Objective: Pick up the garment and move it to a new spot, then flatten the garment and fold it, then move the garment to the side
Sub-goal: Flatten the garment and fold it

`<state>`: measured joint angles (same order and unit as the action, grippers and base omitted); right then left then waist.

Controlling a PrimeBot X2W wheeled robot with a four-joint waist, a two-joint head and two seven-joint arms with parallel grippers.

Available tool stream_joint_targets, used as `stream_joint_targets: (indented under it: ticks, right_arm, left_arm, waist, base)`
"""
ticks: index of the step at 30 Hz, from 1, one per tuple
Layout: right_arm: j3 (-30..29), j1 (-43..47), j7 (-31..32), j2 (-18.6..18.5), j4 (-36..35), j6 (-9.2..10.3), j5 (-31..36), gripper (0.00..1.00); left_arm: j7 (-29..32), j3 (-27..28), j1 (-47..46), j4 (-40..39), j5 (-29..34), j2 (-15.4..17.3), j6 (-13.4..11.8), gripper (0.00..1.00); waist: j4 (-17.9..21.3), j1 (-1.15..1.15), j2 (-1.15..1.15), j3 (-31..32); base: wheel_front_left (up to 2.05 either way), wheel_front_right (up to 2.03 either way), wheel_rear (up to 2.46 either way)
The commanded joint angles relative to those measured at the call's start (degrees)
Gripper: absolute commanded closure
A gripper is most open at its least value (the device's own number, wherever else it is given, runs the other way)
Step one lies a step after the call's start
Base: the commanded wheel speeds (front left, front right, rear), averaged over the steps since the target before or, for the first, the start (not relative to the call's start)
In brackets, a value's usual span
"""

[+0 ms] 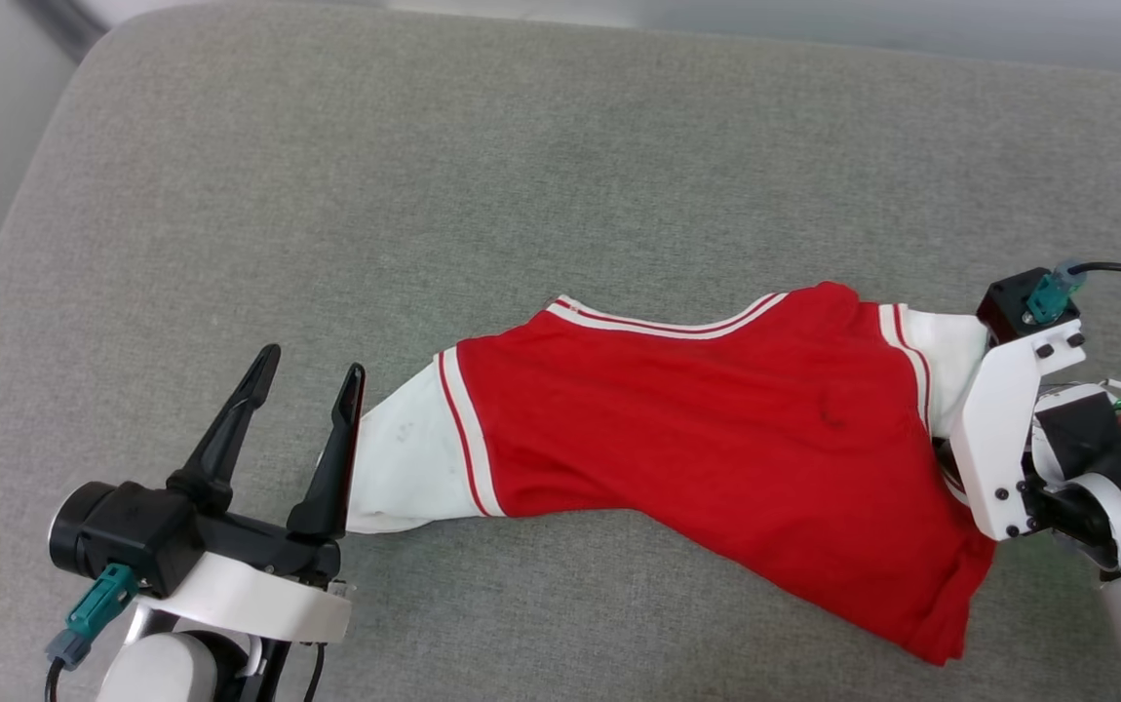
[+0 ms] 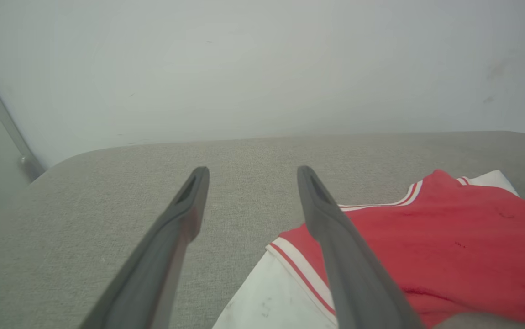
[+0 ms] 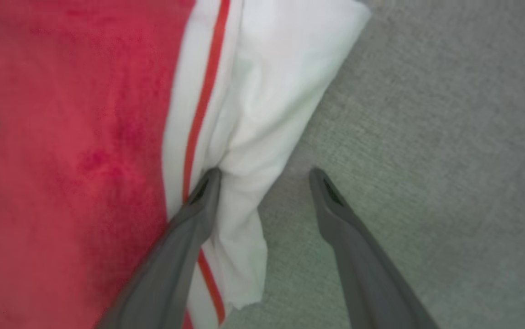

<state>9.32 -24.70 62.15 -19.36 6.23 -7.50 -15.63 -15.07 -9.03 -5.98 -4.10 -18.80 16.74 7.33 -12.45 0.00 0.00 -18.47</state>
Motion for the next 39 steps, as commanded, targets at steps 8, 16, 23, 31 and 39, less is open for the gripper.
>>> stream_joint_targets:
  ticks: [8, 16, 23, 31, 39]
  right_arm:
    - [2.6, 2.7, -1.4, 1.2, 5.5, 0.01, 1.0, 1.00]
    - [2.4, 2.5, -6.6, -3.4, 2.5, 0.05, 3.6, 1.00]
    - [-2.3, 6.8, -6.5, -7.7, -3.7, 0.05, 5.5, 1.00]
    - [-6.0, 11.5, -7.1, -9.5, -5.3, 0.03, 10.1, 1.00]
    - [-3.8, 10.9, -12.8, -5.7, 3.1, 0.03, 9.6, 0.00]
  left_arm:
    - [-0.1, -0.6, -0.8, 0.1, 0.3, 0.5, 0.1, 0.00]
    - [-0.1, -0.2, 1.0, 0.1, 0.5, 1.1, 0.1, 0.00]
    - [-0.1, 0.4, 3.2, -0.2, 0.3, 1.5, 0.1, 0.00]
    - [-0.1, -0.2, 3.2, -0.9, 0.1, 2.1, 0.2, 0.00]
    - [-0.1, -0.9, 1.9, -0.3, -0.4, 2.4, 0.2, 0.00]
  waist:
    - [-0.3, 0.00, 0.00, 0.1]
    - [2.3, 0.00, 0.00, 3.7]
    - [5.6, 0.00, 0.00, 6.8]
    - [7.9, 0.00, 0.00, 6.3]
    - [8.2, 0.00, 0.00, 5.3]
  base:
    - [0.00, 0.00, 0.00]
    - [0.00, 0.00, 0.00]
    - [0.00, 0.00, 0.00]
    - [0.00, 0.00, 0.00]
    - [0.00, 0.00, 0.00]
